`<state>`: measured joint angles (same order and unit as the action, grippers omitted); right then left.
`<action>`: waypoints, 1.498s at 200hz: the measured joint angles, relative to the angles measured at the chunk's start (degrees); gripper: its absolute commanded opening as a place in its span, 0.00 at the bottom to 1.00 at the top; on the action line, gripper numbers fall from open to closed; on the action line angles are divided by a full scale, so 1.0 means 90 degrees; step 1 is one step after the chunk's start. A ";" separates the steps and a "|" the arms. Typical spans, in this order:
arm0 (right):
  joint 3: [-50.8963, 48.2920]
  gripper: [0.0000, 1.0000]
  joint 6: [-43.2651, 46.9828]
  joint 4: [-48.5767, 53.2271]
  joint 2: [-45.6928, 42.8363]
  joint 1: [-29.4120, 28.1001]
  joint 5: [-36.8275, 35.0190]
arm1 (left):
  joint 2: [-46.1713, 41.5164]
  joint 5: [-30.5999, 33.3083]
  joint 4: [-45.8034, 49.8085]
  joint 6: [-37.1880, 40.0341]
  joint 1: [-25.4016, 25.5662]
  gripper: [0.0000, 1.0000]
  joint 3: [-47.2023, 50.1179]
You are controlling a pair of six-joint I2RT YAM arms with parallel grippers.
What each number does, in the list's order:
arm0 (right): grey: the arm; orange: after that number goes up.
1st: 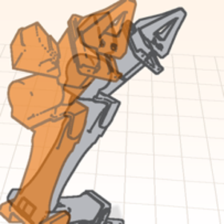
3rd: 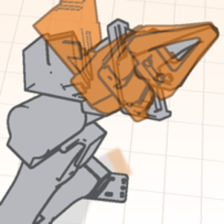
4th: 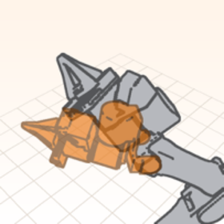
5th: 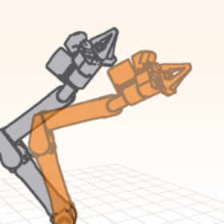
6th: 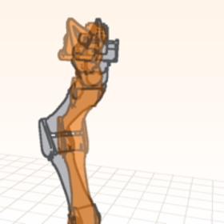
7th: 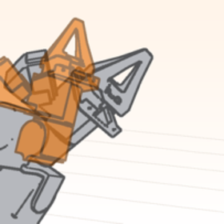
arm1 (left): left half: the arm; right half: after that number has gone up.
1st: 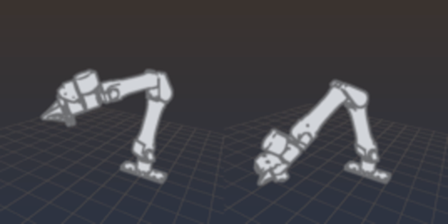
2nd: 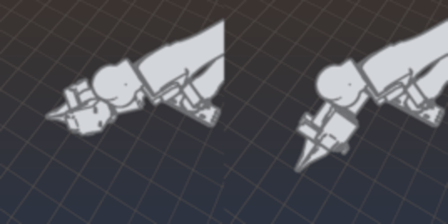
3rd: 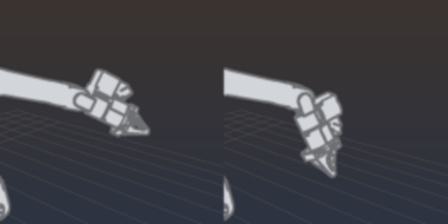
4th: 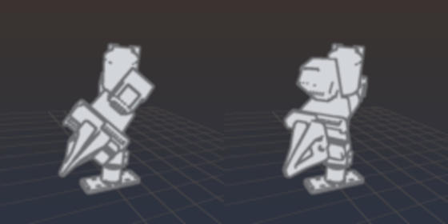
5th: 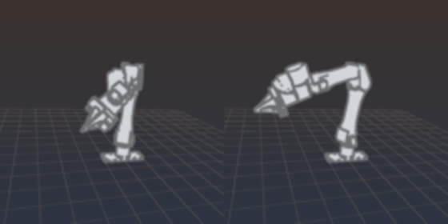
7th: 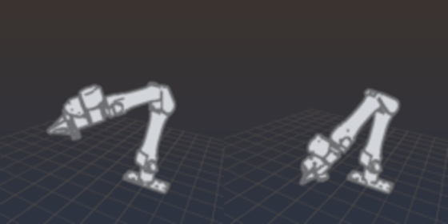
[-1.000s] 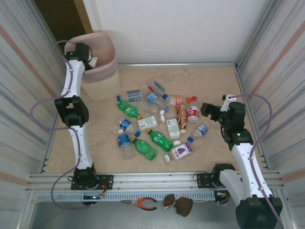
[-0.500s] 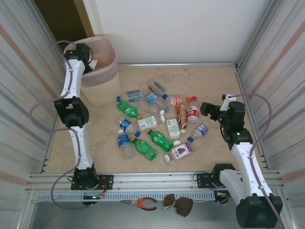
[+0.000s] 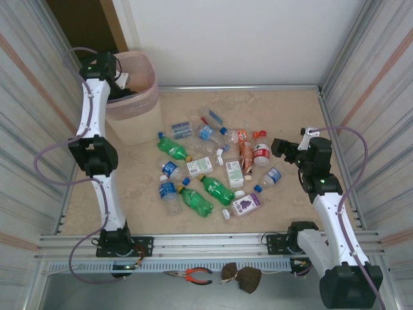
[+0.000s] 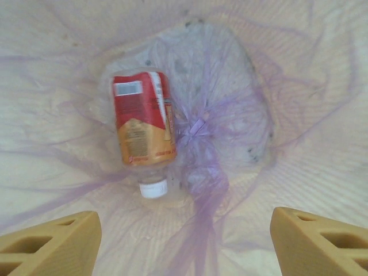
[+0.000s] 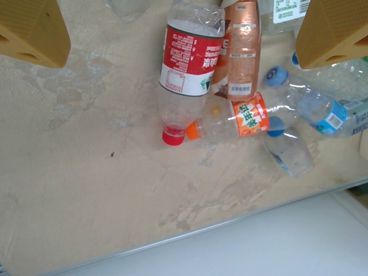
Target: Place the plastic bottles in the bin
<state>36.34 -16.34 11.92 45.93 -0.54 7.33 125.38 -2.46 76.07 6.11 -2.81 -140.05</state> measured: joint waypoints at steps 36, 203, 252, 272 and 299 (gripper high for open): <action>0.0095 0.99 0.0005 0.0029 -0.0046 0.0000 0.0000 | -0.0624 -0.0172 -0.0155 -0.0114 0.0000 0.77 -0.0070; 0.0262 0.99 0.0046 0.0512 -0.0471 0.0000 0.0075 | -0.4085 -0.0291 -0.0566 -0.1037 0.2052 0.70 0.2259; 0.0262 0.99 0.0029 0.0517 -0.0471 0.0000 0.0272 | -0.4908 0.0141 -0.0828 -0.1957 0.3405 0.67 0.4685; 0.0260 0.99 0.0027 0.0517 -0.0478 0.0000 0.0350 | -0.5185 0.0219 -0.1039 -0.2438 0.3682 0.67 0.5775; 0.0260 0.99 0.0024 0.0517 -0.0495 0.0002 0.0403 | -0.5795 0.0236 -0.1428 -0.3133 0.3900 0.66 0.7227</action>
<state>38.68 -16.12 16.58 41.47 -0.51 10.96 73.23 -0.34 63.22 -22.09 32.29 -75.00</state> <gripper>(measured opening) 0.992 0.665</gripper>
